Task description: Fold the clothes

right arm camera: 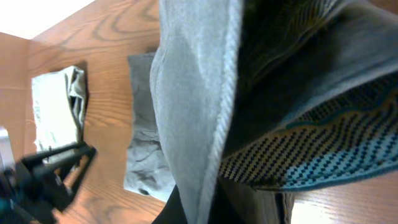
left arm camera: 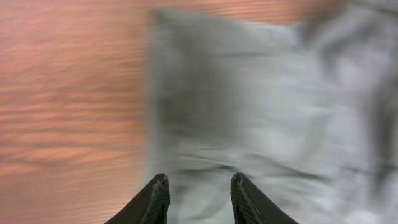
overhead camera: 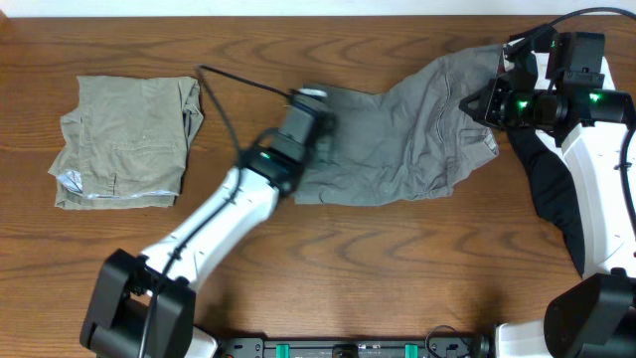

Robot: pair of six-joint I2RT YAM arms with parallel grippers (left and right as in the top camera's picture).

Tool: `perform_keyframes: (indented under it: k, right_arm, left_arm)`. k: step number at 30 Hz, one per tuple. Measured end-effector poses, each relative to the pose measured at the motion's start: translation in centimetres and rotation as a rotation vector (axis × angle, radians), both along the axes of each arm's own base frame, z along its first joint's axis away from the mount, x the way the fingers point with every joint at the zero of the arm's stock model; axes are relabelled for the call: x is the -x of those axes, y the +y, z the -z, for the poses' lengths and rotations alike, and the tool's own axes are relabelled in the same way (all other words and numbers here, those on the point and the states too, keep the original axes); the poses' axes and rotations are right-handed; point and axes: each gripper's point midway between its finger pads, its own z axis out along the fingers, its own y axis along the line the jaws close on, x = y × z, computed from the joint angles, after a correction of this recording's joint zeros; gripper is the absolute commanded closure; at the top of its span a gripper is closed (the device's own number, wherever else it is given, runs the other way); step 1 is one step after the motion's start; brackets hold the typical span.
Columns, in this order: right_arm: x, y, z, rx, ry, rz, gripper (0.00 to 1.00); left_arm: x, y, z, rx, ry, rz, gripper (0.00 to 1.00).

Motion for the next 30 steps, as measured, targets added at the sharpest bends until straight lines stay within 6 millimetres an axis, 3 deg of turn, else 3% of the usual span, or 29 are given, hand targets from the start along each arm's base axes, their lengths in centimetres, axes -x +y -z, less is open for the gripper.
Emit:
perform_keyframes:
  k: [3, 9, 21, 30]
  right_arm:
    - [0.1, -0.6, 0.4, 0.033, 0.016, 0.021, 0.99]
    - [0.1, -0.3, 0.9, 0.081, 0.023, 0.023, 0.99]
    - [-0.2, 3.1, 1.2, 0.167, 0.013, 0.024, 0.99]
    - [-0.9, 7.8, 0.2, 0.158, -0.057, -0.001, 0.99]
  left_arm:
    - [-1.1, 2.7, 0.7, 0.017, 0.028, -0.062, 0.64]
    - [-1.6, 4.7, 2.9, 0.045, 0.100, -0.104, 0.65]
    - [-0.6, 3.9, 8.4, 0.089, 0.263, -0.075, 0.64]
    - [0.8, 2.1, 11.3, 0.164, 0.375, -0.021, 0.65]
